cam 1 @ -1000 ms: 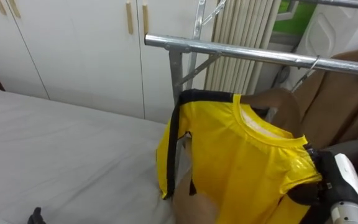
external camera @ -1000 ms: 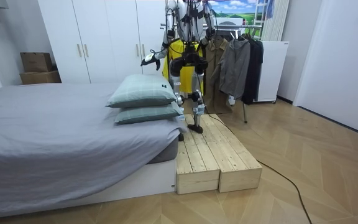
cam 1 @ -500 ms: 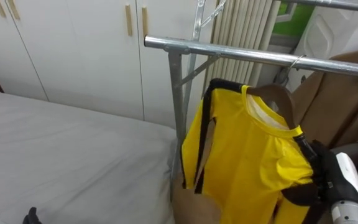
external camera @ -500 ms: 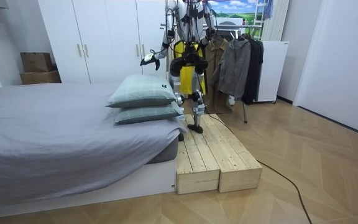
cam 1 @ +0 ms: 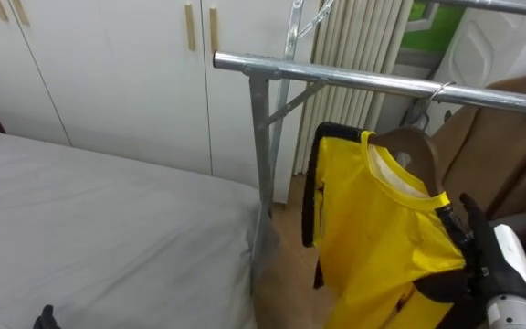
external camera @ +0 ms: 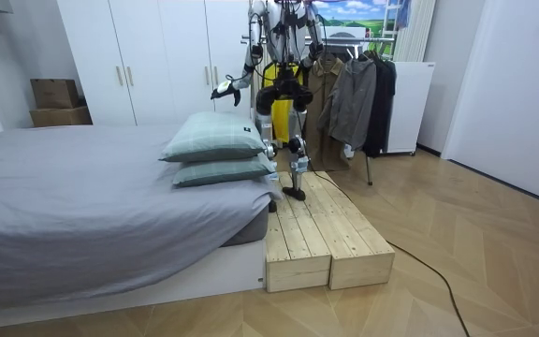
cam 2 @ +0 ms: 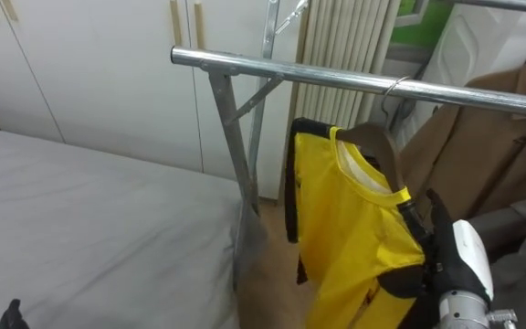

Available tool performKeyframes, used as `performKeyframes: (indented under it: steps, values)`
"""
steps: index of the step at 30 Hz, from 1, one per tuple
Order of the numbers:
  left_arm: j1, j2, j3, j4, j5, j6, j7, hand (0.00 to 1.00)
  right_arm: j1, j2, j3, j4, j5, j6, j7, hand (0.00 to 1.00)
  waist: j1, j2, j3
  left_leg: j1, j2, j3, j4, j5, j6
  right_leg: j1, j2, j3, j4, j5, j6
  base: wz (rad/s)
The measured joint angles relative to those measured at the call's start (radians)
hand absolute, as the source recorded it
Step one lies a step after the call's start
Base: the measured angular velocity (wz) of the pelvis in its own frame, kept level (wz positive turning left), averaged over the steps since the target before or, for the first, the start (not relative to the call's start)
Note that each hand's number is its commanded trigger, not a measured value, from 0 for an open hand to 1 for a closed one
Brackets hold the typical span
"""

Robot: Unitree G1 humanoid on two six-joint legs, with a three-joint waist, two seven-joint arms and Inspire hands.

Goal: Hang clothes

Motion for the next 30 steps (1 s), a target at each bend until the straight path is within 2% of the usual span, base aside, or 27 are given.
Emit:
performKeyframes:
  steps: [7,19,24,30]
  values:
    - [0.000,0.000,0.000,0.000,0.002,0.000,0.019,0.00,0.000,0.000,-0.001,-0.004,0.011,0.000,-0.007,0.00,-0.004,0.000,-0.0003,-0.001,0.000,0.004,0.000,0.000,0.000,0.000,-0.001,-0.003,-0.001,0.000,0.000,0.00]
    - [0.001,0.000,0.000,0.000,0.001,0.000,0.018,0.00,0.005,0.000,-0.023,-0.105,0.049,-0.003,-0.067,0.00,-0.019,0.005,-0.0033,-0.001,0.000,0.009,0.000,0.000,0.000,0.000,0.003,0.001,-0.001,0.000,0.000,-0.01]
    - [0.001,0.001,0.002,0.000,0.003,-0.001,0.018,0.00,0.007,0.000,-0.067,-0.176,0.051,-0.003,-0.078,0.00,-0.030,0.013,-0.0080,0.001,0.000,0.017,0.000,0.000,0.000,-0.002,0.004,0.012,0.004,0.000,0.000,-0.06]
    - [0.014,0.001,0.002,0.000,0.003,-0.001,0.018,0.00,0.007,0.000,-0.100,-0.238,0.050,-0.012,-0.128,0.00,-0.035,0.012,-0.0076,0.012,0.002,0.040,0.000,0.000,0.000,0.005,0.006,0.023,0.004,0.001,-0.001,-0.07]
